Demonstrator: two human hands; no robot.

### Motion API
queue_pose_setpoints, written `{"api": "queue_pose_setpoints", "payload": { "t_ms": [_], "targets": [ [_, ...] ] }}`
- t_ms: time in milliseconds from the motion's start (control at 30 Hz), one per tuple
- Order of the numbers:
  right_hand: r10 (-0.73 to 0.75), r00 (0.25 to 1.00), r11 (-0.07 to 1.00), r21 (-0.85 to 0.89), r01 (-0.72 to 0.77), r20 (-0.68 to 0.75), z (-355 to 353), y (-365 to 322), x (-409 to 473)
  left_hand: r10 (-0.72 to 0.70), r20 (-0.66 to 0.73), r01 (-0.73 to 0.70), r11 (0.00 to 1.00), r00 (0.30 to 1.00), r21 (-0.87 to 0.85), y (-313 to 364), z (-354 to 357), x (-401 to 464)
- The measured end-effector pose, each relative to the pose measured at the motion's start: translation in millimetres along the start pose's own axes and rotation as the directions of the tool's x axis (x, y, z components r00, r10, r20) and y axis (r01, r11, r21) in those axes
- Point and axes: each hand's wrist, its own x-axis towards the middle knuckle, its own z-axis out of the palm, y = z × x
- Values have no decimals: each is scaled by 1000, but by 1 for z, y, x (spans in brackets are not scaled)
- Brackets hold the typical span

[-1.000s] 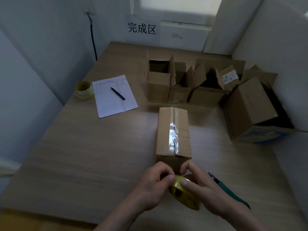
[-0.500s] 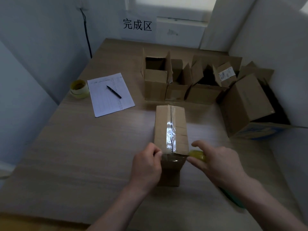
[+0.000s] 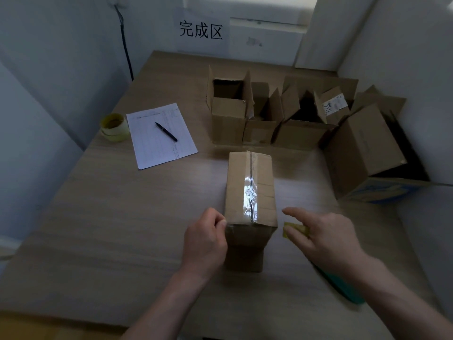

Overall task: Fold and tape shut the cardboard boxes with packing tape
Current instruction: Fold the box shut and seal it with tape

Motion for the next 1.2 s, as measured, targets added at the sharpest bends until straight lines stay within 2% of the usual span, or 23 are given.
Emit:
{"api": "queue_pose_setpoints", "payload": {
  "t_ms": [100,233,333,433,500,567,600,633,667,700,733,800,867,967,1067,1200],
  "targets": [
    [-19,996,998,-54,15,-84,6,-2,1,1,0,-1,1000,1000,-1,1,1,4],
    [13,999,996,-86,-11,30,18,2,6,-55,-7,55,998,998,8,-5,8,12],
    [51,992,983,-181,-29,114,33,2,7,-205,60,205,979,977,-1,-18,16,17],
    [109,986,978,-192,-83,129,46,2,2,-397,147,417,897,906,-148,-27,18,24],
    [124,986,983,-146,-107,110,53,4,0,-401,163,417,905,902,-81,-28,16,27],
    [116,989,988,-111,-105,93,59,6,0,-257,102,242,961,961,137,-27,11,30],
    [107,991,991,-95,-99,79,61,7,0,-98,75,79,972,992,223,-25,9,31],
    [90,995,993,-86,-85,51,63,9,0,100,71,-115,956,992,269,-20,7,34],
    [64,998,994,-88,-63,11,64,10,0,287,101,-304,908,953,287,-15,9,38],
    [43,999,995,-88,-45,-24,65,10,-1,433,181,-469,833,883,295,-9,14,43],
    [33,999,996,-77,-36,-43,65,11,-1,523,298,-598,743,799,300,-3,21,48],
    [7,999,999,-41,-9,-51,64,13,-2,520,562,-749,582,643,317,2,39,59],
    [-22,998,1000,4,22,-57,64,15,-1,476,683,-818,461,555,343,-6,50,66],
    [4,1000,981,196,-6,9,61,22,1,495,698,-851,389,517,354,-11,52,67],
    [26,985,943,322,-80,169,56,32,-10,529,676,-856,374,513,357,-7,52,67],
    [118,925,761,565,-318,362,45,49,-20,467,715,-844,410,520,346,7,54,67]
  ]
}}
